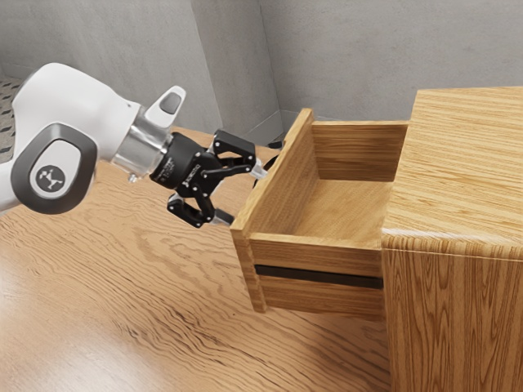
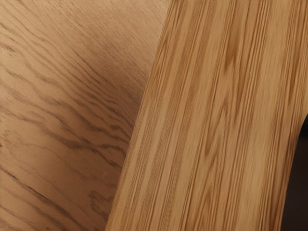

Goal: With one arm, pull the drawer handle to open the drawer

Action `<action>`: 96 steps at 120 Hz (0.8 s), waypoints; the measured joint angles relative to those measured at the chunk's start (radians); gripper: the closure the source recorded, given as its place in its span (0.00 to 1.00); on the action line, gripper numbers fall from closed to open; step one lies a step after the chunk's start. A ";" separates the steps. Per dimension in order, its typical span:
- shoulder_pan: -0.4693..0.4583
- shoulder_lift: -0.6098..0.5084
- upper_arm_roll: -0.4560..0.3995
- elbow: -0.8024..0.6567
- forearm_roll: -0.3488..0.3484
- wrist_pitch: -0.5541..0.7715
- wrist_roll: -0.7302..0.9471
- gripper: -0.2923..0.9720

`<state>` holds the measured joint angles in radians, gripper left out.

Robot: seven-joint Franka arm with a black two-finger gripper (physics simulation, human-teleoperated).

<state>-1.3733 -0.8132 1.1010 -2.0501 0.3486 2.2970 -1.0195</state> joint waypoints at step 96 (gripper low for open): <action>0.270 -0.121 -0.124 -0.136 -0.002 -0.042 0.006 0.25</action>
<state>-1.1036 -0.9345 0.9768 -2.1857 0.3463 2.2546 -1.0140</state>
